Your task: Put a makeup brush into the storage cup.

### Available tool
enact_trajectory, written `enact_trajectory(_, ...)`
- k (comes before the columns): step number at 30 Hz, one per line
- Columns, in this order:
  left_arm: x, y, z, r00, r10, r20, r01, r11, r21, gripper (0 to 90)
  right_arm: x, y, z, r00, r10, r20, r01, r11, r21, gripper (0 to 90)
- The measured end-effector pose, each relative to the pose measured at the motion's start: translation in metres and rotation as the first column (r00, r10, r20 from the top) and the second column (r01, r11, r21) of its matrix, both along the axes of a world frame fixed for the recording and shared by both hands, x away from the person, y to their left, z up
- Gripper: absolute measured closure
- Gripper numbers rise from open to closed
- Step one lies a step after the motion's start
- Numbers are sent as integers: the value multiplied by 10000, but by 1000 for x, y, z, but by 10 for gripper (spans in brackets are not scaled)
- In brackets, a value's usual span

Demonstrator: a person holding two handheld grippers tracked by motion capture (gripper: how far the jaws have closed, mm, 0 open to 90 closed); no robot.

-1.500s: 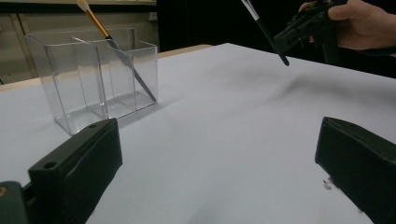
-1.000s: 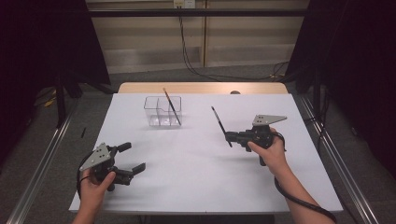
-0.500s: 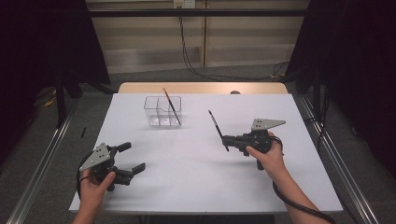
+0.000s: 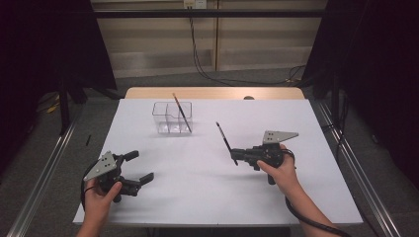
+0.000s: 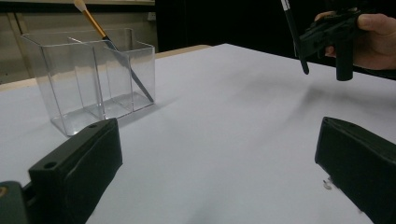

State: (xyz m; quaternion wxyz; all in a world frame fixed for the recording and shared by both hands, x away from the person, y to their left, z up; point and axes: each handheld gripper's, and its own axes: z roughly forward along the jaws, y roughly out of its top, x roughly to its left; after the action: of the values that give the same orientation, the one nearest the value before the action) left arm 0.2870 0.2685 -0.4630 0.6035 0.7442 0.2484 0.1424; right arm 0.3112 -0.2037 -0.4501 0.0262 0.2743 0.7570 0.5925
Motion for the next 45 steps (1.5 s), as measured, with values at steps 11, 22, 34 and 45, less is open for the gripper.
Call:
enact_trajectory(11,0,-1,1,10000,-32,-40,32,9999,-102,6,-5,7,-3,9994,343,10,-343,9994,-74,844)
enact_trajectory(22,1,-3,2,9999,-61,-86,58,9996,-290,1,-7,11,-2,9988,490,36,-490,9988,36,844)
enact_trajectory(34,7,-18,12,9990,-442,-101,437,9980,-450,0,-8,12,-2,9986,529,85,-529,9986,74,844)
enact_trajectory(45,13,-36,18,9965,-830,-120,825,9960,-357,0,-9,14,-2,9983,565,120,-567,9983,161,844)
